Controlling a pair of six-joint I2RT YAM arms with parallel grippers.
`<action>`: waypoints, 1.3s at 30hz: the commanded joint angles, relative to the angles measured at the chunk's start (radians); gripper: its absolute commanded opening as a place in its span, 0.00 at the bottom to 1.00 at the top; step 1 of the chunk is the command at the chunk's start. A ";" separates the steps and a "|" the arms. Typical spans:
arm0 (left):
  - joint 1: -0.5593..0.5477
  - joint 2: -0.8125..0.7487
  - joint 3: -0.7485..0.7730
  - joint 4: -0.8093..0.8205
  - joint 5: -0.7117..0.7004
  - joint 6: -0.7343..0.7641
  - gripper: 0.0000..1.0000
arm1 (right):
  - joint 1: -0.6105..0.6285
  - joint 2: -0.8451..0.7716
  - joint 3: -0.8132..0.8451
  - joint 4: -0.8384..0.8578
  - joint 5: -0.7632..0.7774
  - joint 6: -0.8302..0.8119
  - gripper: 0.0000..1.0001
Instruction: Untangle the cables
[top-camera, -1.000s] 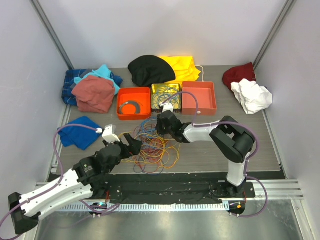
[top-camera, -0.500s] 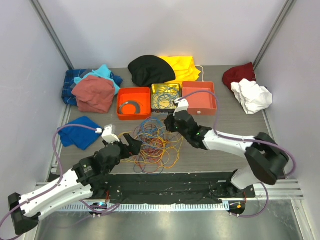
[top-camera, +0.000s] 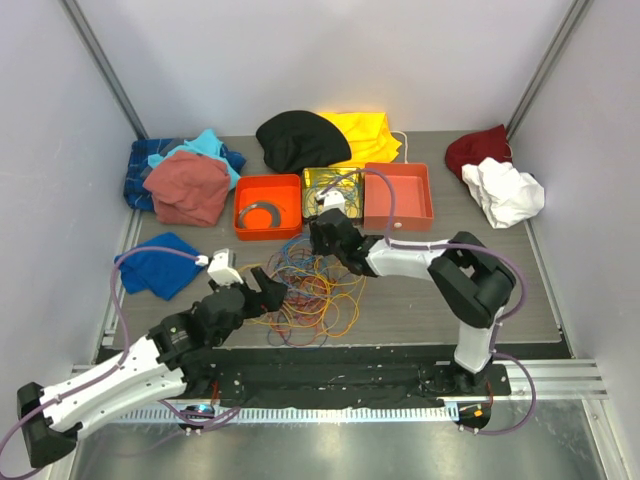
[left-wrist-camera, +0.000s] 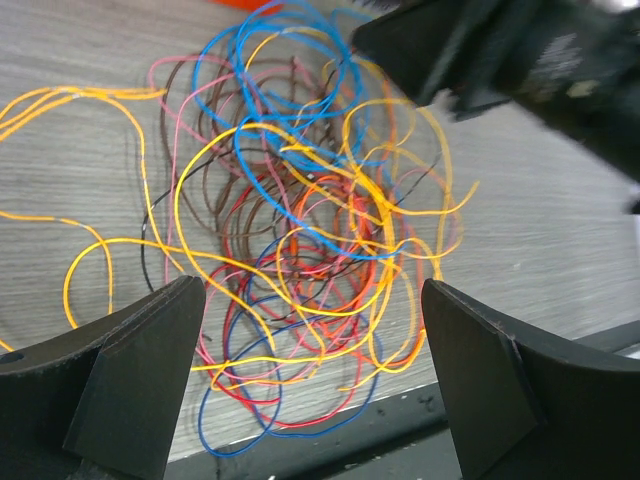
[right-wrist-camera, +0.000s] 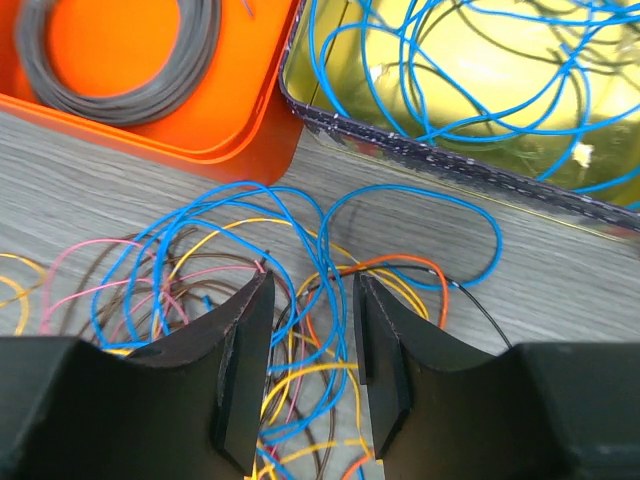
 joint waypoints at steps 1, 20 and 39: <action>0.000 -0.067 0.015 -0.030 -0.036 -0.009 0.95 | -0.003 0.046 0.105 -0.001 -0.004 -0.035 0.45; 0.000 -0.076 0.001 -0.041 -0.032 -0.029 0.95 | -0.025 0.143 0.121 -0.003 0.011 -0.023 0.15; -0.001 -0.041 -0.013 0.054 -0.006 -0.015 0.95 | 0.038 -0.731 -0.052 -0.289 0.076 0.012 0.08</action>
